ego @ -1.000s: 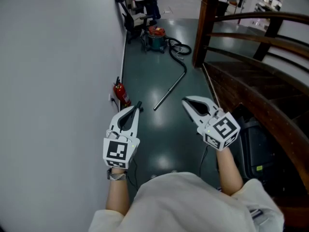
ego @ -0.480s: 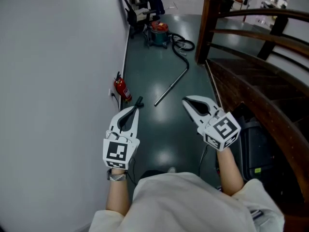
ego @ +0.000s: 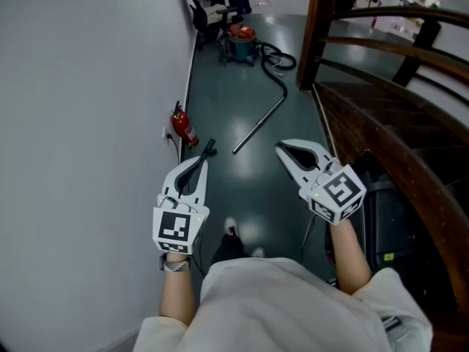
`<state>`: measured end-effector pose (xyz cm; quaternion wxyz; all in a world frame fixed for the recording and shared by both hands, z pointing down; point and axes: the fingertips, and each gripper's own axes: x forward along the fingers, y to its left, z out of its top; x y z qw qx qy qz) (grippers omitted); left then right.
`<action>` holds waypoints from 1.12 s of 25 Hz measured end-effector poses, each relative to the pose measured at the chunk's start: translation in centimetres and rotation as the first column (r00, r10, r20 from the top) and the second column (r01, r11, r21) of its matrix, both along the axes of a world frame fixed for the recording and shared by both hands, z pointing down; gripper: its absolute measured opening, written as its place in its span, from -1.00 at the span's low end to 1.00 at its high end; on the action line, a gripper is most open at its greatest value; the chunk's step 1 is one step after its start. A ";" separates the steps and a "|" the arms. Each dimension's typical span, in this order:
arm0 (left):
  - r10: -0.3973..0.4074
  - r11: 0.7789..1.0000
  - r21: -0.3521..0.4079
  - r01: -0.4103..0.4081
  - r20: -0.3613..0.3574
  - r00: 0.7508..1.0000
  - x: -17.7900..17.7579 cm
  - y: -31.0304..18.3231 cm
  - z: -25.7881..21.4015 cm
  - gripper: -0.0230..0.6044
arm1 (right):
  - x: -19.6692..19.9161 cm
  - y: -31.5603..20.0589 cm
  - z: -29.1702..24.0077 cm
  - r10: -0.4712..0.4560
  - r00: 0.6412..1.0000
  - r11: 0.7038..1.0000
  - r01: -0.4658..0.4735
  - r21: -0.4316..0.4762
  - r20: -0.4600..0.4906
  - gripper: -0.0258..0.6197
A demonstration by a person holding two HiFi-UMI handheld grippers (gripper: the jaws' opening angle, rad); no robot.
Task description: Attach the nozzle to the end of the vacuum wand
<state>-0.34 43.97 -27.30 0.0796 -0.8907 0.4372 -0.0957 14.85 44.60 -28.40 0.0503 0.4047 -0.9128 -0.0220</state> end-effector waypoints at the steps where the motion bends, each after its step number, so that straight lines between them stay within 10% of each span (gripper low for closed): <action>1: -0.001 1.000 0.002 0.001 -0.001 1.000 0.1 -0.2 0.0 -0.93 | 0.1 -0.2 0.1 0.001 1.000 1.000 -0.001 -0.001 -0.001 -0.83; 28: 0.006 1.000 -0.029 -0.006 -0.020 1.000 -2.5 -20.6 2.3 -0.93 | -2.2 -19.5 1.0 0.017 0.999 1.000 -0.016 0.009 -0.040 -0.83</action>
